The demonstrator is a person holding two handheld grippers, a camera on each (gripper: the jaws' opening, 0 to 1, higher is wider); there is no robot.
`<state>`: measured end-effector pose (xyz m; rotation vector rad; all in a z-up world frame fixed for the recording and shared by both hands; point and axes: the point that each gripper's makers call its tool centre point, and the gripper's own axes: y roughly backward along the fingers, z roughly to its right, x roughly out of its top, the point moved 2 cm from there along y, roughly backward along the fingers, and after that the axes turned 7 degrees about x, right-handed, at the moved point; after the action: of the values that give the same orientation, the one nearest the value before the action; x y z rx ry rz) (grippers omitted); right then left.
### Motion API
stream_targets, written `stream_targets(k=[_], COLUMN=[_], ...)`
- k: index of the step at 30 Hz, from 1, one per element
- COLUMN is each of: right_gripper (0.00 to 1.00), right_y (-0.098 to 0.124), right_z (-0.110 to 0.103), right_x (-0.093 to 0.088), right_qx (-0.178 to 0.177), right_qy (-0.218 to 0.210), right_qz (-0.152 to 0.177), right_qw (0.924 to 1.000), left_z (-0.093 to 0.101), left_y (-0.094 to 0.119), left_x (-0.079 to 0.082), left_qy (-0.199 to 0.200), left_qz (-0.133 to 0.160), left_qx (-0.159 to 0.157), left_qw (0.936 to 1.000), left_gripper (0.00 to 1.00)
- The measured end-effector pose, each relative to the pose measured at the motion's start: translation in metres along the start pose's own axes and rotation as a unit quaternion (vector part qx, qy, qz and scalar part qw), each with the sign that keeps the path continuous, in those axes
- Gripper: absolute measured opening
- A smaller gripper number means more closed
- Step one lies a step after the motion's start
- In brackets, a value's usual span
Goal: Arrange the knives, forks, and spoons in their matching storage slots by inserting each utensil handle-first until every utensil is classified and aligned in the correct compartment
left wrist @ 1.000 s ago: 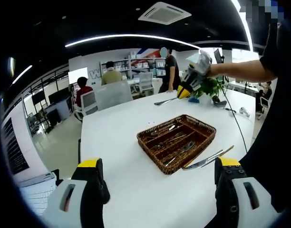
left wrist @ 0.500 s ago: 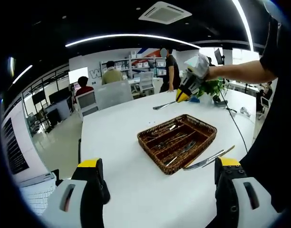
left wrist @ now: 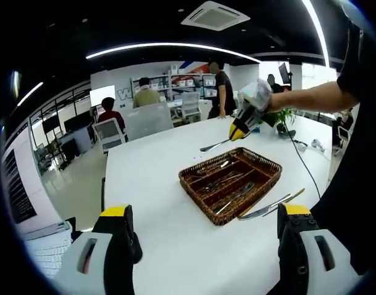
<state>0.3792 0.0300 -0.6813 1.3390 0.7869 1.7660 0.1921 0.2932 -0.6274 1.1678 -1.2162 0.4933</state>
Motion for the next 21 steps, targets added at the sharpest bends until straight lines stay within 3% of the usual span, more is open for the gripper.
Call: stream_targets(k=[21], right_gripper=[0.00], right_y=[-0.048], right_z=[-0.019], right_x=[-0.031], right_qx=[0.015], right_qy=[-0.032], right_qz=[-0.008], right_qw=[0.9994], left_z=[-0.001], left_y=[0.001], left_x=[-0.001], left_qy=[0.007], left_qz=[0.002], left_qx=[0.010], left_qw=[0.9999], left_gripper=[0.99])
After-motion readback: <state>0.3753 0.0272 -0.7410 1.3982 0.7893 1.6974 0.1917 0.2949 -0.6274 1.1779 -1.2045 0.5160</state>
